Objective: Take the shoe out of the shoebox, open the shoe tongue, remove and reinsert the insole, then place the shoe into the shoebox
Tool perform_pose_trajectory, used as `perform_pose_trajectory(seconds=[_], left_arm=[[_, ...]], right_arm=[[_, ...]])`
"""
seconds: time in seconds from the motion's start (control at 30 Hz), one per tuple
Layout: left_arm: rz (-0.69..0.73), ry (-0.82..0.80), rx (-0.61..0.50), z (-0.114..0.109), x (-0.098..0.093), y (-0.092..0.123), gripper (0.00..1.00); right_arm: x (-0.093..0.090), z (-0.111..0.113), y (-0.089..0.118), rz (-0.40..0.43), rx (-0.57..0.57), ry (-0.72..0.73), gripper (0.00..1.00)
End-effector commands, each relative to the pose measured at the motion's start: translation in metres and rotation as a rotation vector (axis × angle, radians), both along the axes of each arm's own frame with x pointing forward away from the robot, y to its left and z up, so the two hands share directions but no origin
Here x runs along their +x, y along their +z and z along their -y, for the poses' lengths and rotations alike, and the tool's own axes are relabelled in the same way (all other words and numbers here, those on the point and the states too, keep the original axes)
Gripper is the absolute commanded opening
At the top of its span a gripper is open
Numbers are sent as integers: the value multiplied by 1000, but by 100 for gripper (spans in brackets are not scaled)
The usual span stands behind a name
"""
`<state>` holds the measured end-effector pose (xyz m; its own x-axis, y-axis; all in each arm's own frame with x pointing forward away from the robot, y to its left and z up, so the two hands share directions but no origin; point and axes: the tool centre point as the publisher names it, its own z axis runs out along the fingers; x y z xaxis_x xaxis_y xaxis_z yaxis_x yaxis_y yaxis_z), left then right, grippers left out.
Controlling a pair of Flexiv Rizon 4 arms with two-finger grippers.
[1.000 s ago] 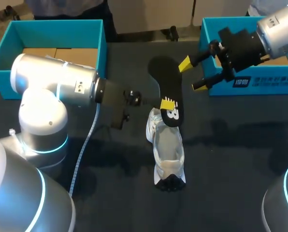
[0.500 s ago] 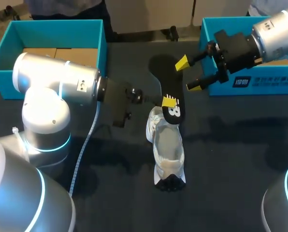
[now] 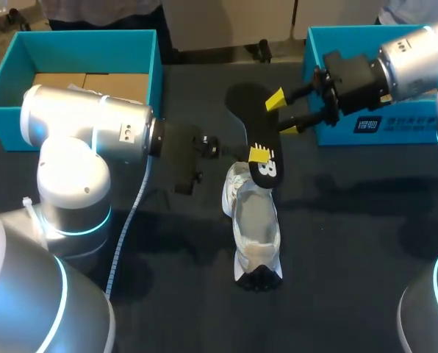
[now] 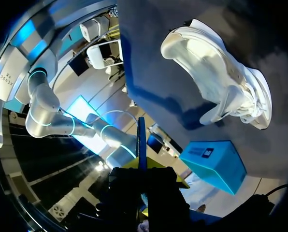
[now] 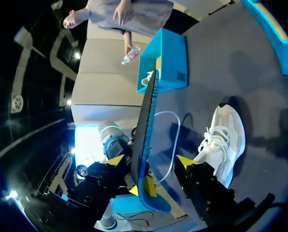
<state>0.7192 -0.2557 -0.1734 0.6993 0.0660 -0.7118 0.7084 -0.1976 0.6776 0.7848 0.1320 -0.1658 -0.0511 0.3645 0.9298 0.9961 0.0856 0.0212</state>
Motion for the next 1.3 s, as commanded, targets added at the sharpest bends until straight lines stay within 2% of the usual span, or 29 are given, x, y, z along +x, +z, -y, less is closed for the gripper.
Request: perform_pose_trajectory(seconds=[0.03, 0.2, 0.3, 0.43, 0.67, 0.77, 1.17, 1.3], left_arm=[[4, 1, 1, 4, 1, 0, 0], [7, 1, 3, 4, 1, 0, 0], [6, 1, 5, 5, 0, -1, 0], [7, -3, 8, 7, -2, -1, 0], [11, -8, 14, 8, -4, -2, 0], [12, -8, 16, 8, -5, -3, 0], [22, -8, 17, 8, -7, -3, 0], [23, -10, 18, 8, -8, -3, 0]], right_arm=[[1, -5, -6, -4, 15, -10, 62], [1, -7, -8, -14, 22, -20, 64], [1, -9, -9, -15, 28, -22, 68], [2, -10, -9, -25, 25, -33, 67], [-1, -11, -3, -36, 23, -39, 56], [-2, -12, -1, -35, 22, -36, 47], [-2, -17, -1, -46, 28, 0, 43], [-2, -18, -2, -48, 27, 4, 39]])
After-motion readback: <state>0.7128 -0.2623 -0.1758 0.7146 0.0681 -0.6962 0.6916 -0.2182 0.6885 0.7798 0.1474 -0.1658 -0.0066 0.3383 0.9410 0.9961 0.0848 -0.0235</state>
